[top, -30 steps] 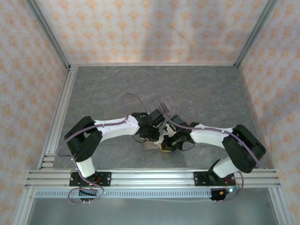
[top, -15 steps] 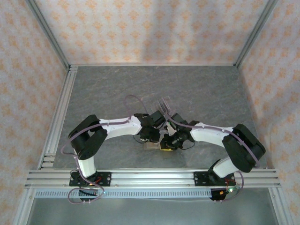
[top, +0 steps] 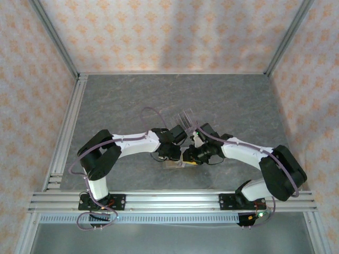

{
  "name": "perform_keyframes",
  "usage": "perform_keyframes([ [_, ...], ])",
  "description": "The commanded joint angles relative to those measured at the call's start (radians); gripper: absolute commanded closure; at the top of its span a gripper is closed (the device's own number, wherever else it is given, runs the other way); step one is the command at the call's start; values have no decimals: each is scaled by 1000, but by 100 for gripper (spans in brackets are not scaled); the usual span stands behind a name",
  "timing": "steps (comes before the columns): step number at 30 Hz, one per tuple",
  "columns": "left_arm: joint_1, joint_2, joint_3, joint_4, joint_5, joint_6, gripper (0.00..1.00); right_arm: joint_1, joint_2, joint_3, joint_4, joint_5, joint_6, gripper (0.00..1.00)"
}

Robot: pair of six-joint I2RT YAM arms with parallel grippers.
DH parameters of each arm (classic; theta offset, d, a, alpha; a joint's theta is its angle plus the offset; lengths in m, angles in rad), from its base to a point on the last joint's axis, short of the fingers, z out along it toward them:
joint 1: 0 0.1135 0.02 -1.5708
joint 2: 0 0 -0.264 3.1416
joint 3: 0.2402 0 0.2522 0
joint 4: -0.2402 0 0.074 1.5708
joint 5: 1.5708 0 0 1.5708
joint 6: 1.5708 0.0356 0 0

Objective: Put the credit cards into the card holder
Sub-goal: Insert the credit card into the card slot.

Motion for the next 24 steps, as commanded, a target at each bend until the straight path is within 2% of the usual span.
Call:
perform_keyframes([
  [1,-7,10,-8,-1,-14,9,80,-6,16,36,-3,19,10,69],
  [24,-5,8,-9,-9,-20,6,80,-25,54,70,-101,122,-20,64],
])
